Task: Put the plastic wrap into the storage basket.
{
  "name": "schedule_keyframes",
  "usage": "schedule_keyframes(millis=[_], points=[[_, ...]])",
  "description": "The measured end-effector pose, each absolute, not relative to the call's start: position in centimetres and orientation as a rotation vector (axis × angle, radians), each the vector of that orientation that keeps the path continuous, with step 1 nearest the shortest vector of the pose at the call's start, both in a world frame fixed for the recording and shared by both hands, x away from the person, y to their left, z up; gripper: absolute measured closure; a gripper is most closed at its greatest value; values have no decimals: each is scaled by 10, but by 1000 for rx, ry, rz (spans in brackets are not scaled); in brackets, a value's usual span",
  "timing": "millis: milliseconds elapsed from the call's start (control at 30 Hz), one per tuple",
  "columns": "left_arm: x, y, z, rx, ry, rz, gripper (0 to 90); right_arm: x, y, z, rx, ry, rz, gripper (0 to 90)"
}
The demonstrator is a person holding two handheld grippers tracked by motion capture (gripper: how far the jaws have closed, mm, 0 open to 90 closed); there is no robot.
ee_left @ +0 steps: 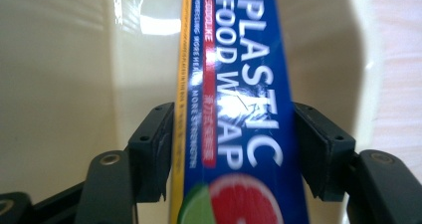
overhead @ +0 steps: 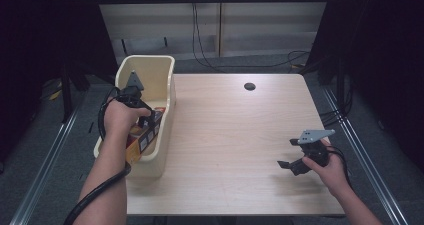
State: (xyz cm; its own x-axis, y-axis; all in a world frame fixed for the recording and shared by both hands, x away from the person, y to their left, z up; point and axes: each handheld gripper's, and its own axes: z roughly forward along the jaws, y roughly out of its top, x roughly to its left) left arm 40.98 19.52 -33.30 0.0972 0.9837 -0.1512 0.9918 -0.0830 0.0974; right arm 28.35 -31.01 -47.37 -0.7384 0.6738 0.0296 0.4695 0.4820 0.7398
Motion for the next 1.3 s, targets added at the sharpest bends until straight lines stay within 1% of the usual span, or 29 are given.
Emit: schedule_keyframes(millis=[100, 300, 567, 733, 833, 1100, 1300], points=[[409, 194, -325, 2158, 1979, -45, 372, 283, -311, -473, 977, 2467, 1109, 27], [409, 190, -307, 2118, 1934, -6, 312, 283, -310, -472, 975, 2461, 1111, 28], [408, 177, -287, 2117, 1806, 27, 245, 282, -310, -471, 974, 2463, 1112, 28], [407, 166, -281, 2103, 1727, 13, 190, 282, -310, -471, 972, 2463, 1118, 28], [406, 158, -279, 2128, 1684, 50, 179, 282, -310, -471, 970, 2463, 1119, 28], [403, 138, -276, 2127, 1587, 51, 142, 282, -309, -471, 965, 2458, 1112, 28], [401, 125, -278, 2127, 1531, 49, 131, 282, -308, -470, 962, 2465, 1118, 28]])
